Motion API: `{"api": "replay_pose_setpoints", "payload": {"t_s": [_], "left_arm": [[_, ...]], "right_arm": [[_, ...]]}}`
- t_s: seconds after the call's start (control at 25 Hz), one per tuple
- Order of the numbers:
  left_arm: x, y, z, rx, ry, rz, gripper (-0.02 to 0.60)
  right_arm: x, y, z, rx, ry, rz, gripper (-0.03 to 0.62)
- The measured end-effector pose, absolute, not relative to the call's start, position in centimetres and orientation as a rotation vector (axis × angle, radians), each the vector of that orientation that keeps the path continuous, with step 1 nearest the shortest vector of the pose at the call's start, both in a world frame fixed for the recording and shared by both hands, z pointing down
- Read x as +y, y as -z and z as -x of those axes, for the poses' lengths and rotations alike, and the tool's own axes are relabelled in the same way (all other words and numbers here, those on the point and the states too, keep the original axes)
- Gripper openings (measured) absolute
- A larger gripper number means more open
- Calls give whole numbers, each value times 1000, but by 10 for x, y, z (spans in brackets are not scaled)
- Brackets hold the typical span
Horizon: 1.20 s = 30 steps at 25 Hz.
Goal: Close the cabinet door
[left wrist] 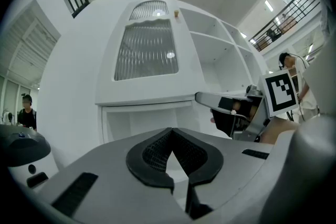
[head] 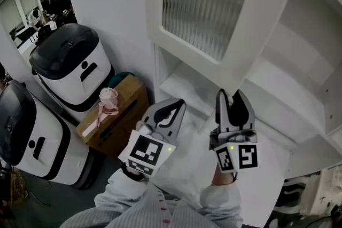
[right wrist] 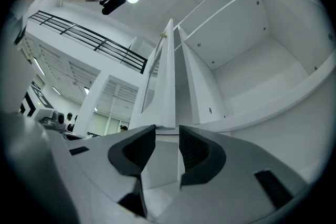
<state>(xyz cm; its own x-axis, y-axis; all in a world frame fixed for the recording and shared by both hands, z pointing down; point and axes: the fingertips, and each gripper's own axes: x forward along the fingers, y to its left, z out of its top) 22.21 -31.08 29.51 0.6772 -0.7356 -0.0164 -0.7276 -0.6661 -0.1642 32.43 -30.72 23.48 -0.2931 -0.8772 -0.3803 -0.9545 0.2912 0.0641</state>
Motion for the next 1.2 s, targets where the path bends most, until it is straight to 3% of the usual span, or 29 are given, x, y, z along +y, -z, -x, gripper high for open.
{"api": "replay_pose_setpoints", "payload": {"t_s": [1.2], "left_arm": [[-324,-304,-229,1196,106,2729,11]], "right_arm": [[-337,-240,-351,2214,-120,1701,121]]}}
